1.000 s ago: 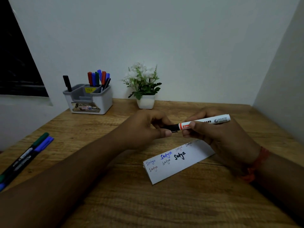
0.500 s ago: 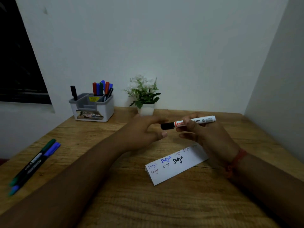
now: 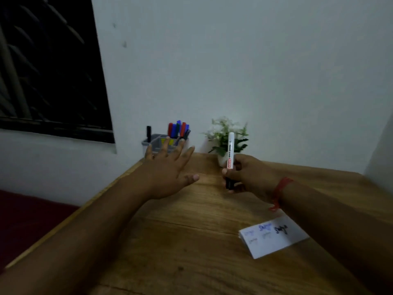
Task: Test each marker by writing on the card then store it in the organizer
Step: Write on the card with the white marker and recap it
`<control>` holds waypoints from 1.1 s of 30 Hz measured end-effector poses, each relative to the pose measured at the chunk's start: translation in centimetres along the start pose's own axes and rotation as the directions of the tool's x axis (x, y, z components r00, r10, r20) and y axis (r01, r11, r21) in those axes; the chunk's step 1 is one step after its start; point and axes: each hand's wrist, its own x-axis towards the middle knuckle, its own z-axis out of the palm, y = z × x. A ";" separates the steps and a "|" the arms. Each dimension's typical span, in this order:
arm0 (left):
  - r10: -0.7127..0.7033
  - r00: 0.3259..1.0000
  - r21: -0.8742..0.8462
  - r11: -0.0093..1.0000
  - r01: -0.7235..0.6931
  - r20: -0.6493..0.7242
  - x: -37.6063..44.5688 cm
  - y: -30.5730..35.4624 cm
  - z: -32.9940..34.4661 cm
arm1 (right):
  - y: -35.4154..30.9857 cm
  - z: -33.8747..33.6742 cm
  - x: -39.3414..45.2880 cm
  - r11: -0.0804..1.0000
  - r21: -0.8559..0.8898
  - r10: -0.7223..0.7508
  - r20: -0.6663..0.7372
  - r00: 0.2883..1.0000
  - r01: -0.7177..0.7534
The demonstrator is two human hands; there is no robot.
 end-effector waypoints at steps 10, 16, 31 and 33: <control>-0.215 0.975 -0.047 0.976 0.213 -0.056 -2.7 -9.7 3.2 | -6.8 8.6 8.9 0.756 -0.588 -0.458 -0.160 0.875 0.288; -0.200 0.978 -0.105 0.976 0.193 -0.058 -3.2 -10.3 3.8 | -10.9 11.7 13.4 0.571 -0.760 -0.573 -0.097 0.814 0.312; -0.194 0.980 -0.212 0.957 0.198 0.039 -3.5 -11.0 4.3 | -11.8 14.9 19.1 0.480 -0.820 -0.519 0.020 0.855 0.311; -0.194 0.980 -0.209 0.957 0.200 0.048 -3.5 -11.1 4.3 | -11.7 15.2 19.4 0.513 -0.801 -0.500 0.013 0.866 0.308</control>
